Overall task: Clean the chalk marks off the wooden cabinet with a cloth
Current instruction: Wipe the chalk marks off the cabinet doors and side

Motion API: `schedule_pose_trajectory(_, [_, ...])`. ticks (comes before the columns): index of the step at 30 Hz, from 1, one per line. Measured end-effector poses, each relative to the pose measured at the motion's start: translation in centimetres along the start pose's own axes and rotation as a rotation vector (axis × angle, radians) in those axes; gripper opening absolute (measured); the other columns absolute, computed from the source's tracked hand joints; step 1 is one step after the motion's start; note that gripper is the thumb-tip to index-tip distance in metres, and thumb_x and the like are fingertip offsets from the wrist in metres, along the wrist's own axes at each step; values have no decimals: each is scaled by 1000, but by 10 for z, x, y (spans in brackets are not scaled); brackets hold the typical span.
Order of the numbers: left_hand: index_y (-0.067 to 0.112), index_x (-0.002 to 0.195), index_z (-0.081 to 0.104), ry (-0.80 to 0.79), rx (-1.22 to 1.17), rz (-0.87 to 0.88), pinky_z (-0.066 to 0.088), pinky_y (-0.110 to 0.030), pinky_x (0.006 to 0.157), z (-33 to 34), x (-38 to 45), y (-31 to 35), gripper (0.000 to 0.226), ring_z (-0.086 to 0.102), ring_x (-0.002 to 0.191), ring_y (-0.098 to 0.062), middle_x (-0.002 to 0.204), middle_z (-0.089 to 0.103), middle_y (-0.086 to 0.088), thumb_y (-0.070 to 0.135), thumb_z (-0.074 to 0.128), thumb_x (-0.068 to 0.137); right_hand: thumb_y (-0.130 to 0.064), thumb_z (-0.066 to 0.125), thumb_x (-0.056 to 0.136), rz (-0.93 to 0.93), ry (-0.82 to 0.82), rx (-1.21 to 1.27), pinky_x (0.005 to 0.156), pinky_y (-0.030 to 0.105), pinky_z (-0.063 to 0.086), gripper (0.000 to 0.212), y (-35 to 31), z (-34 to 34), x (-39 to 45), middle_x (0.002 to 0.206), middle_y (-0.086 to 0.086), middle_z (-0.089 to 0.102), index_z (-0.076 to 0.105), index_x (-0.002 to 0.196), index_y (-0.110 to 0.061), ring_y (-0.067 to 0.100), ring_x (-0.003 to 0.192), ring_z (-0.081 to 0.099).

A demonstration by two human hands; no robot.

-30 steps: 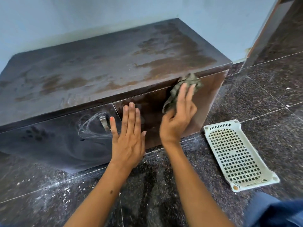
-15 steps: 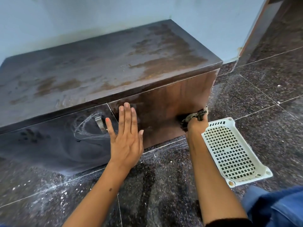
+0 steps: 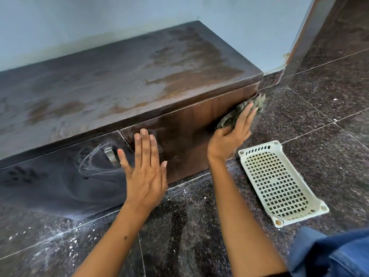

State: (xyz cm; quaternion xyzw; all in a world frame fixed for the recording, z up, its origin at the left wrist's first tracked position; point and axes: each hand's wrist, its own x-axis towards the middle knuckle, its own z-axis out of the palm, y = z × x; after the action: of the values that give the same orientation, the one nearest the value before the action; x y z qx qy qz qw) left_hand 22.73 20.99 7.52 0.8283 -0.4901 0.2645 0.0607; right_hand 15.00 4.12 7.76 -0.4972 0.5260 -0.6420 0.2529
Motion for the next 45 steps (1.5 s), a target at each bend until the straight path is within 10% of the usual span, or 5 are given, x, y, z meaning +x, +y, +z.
schedule_pose_trajectory(8, [2, 150, 3, -13, 2, -2, -12, -54, 113, -2, -1, -1, 67, -2, 147, -25, 158, -7, -12, 34, 26, 97, 14, 34, 82, 747, -102, 181, 105, 25, 37, 73, 55, -5, 5, 143, 8, 45, 30, 147, -18, 22, 125, 50])
schedule_pose_trajectory(15, [3, 150, 4, -18, 1, 32, -10, -55, 113, -7, -2, -6, 65, 2, 147, -24, 159, -2, -11, 32, 27, 96, 16, 34, 74, 339, 6, 173, 110, 10, 19, 74, 41, 4, -13, 148, 10, 37, 36, 144, -10, 11, 135, 31])
schedule_pose_trajectory(30, [4, 151, 7, -24, 18, 33, -10, -55, 113, -5, -5, -10, 66, 1, 147, -22, 158, -4, -9, 30, 34, 96, -2, 46, 89, 1363, -289, 241, 73, 47, 56, 26, 170, 2, -39, 113, 14, 65, 59, 110, -7, 29, 91, 66])
schedule_pose_trajectory(34, [5, 151, 9, -37, 4, 50, -8, -56, 113, -8, -4, -10, 64, 5, 147, -23, 159, 1, -8, 31, 32, 97, 1, 44, 84, 1271, -300, 396, 53, 26, 55, 18, 153, -12, 12, 71, 6, 71, 60, 85, -8, 19, 56, 66])
schedule_pose_trajectory(45, [5, 151, 13, -83, 14, 88, -4, -57, 114, -19, -5, -16, 62, 7, 147, -22, 159, 5, -10, 29, 31, 96, -6, 49, 94, 1396, -304, 197, 89, 53, 51, 29, 95, 4, -87, 112, 14, 57, 50, 123, -1, 33, 103, 60])
